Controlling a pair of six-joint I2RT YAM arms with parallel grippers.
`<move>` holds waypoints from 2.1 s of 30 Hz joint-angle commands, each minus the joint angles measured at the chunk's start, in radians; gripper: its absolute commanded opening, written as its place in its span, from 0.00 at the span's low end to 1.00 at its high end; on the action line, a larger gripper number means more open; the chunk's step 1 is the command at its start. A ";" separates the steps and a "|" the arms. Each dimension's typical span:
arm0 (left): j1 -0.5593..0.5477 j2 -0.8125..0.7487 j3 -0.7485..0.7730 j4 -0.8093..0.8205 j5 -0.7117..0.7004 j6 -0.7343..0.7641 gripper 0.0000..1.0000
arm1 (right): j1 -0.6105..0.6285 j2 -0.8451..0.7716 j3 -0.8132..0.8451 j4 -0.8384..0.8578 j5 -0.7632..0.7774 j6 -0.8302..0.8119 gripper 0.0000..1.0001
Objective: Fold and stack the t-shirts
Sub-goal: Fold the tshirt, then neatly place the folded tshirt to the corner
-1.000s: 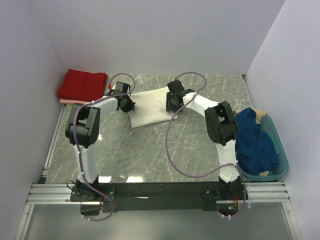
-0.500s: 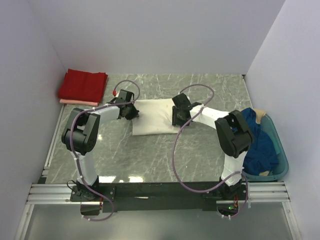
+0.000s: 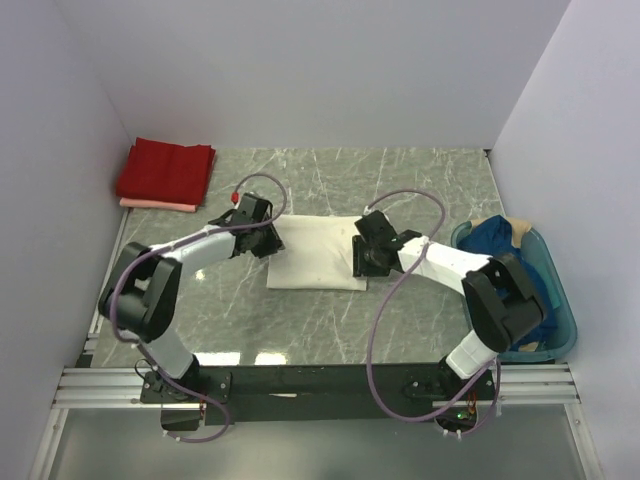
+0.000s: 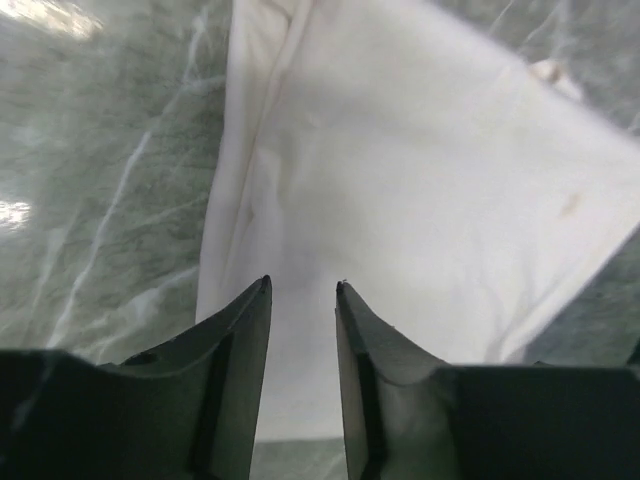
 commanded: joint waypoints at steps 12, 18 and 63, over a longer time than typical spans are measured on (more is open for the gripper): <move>0.191 0.013 0.170 -0.090 0.335 0.276 0.71 | 0.003 -0.223 -0.040 0.071 -0.060 0.035 0.62; 0.190 0.116 0.193 -0.064 0.396 0.280 0.73 | 0.002 -0.269 -0.066 0.071 -0.060 0.027 0.64; 0.105 0.544 0.961 -0.552 -0.914 0.562 0.00 | -0.006 -0.590 -0.169 0.053 -0.164 0.052 0.60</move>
